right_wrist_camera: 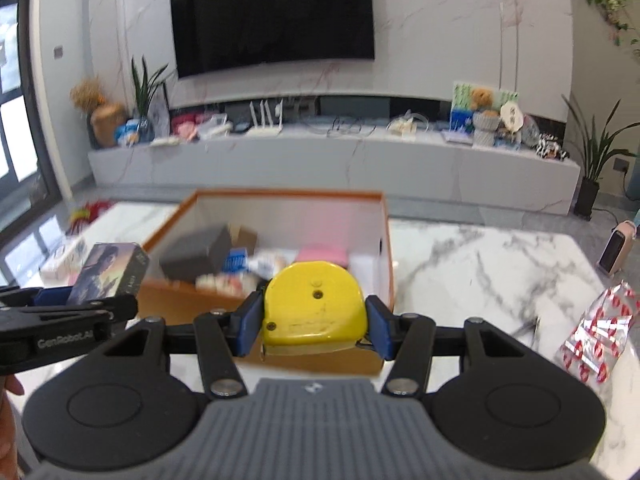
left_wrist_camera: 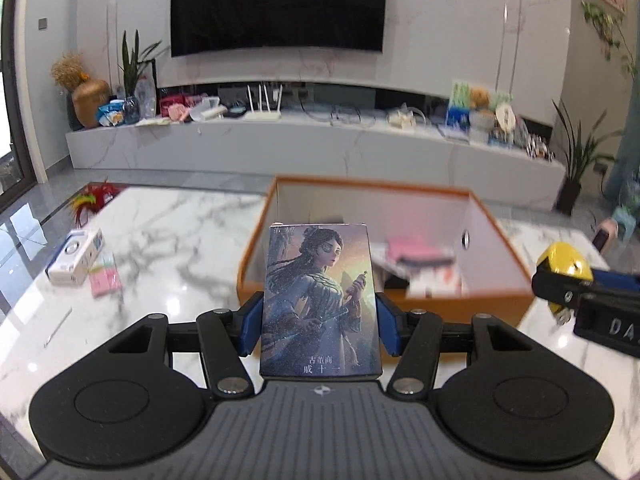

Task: Organize objects
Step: 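Lift the card deck and tape measure up over the orange box, then lower the card deck and tape measure into the orange box and open both tools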

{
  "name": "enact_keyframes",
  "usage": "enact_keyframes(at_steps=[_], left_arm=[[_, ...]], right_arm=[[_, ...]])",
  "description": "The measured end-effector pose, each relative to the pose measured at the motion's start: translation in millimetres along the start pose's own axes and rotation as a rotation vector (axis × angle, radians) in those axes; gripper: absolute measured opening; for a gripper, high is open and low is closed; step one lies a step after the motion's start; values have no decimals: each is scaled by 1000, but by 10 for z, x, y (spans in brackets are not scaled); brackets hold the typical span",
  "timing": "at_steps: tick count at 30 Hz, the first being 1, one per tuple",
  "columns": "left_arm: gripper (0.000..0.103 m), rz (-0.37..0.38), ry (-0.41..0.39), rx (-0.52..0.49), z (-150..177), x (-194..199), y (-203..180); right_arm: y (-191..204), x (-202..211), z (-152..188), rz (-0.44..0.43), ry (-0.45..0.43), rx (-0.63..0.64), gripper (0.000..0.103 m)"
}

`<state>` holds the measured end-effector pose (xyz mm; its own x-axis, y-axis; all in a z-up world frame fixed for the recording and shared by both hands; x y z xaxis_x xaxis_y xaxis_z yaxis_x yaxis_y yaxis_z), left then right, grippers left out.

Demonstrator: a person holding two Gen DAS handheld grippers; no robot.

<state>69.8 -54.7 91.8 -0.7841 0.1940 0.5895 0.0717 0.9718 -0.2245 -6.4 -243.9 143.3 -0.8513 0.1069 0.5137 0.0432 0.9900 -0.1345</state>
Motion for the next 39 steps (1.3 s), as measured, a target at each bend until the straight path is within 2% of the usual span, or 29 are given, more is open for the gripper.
enact_keyframes(at_steps=[4, 7, 12, 18, 23, 28, 36, 39], left_arm=[[66, 5, -25, 41, -375, -142, -69], [66, 2, -34, 10, -641, -414, -234], [66, 11, 38, -27, -907, -1113, -545], [66, -4, 178, -81, -800, -1851, -785], [66, -31, 259, -144, -646, -2196, -882], [66, -32, 342, -168, -493, -2365, -915], [66, -44, 426, -202, -285, -2438, -951], [66, -50, 429, -221, -277, -2428, -953]], right_arm=[[-77, -216, -304, 1, -33, -41, 57], [-155, -536, -418, -1, -26, -88, 57], [-250, -1105, -415, 1, 18, -138, 57], [-208, -1640, -315, -20, 101, -111, 57], [-126, -1875, -231, -23, 169, -38, 57], [-77, -2021, -157, -31, 218, -23, 57], [-49, -2080, -133, -19, 261, 1, 57], [-26, -2098, -150, -25, 284, 32, 57]])
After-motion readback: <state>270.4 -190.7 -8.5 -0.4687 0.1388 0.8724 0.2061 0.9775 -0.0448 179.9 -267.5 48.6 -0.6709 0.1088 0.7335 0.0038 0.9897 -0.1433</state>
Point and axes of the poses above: each gripper's, at about its wrist camera, not at the fingertips, and x roughly against the way its jaws point, y to its left, z to its underside, the point moved 3 cm from there along -x, roughly the way its jaws point, and after that the axes turned 13 degrees about x, right-handed, at the moved point
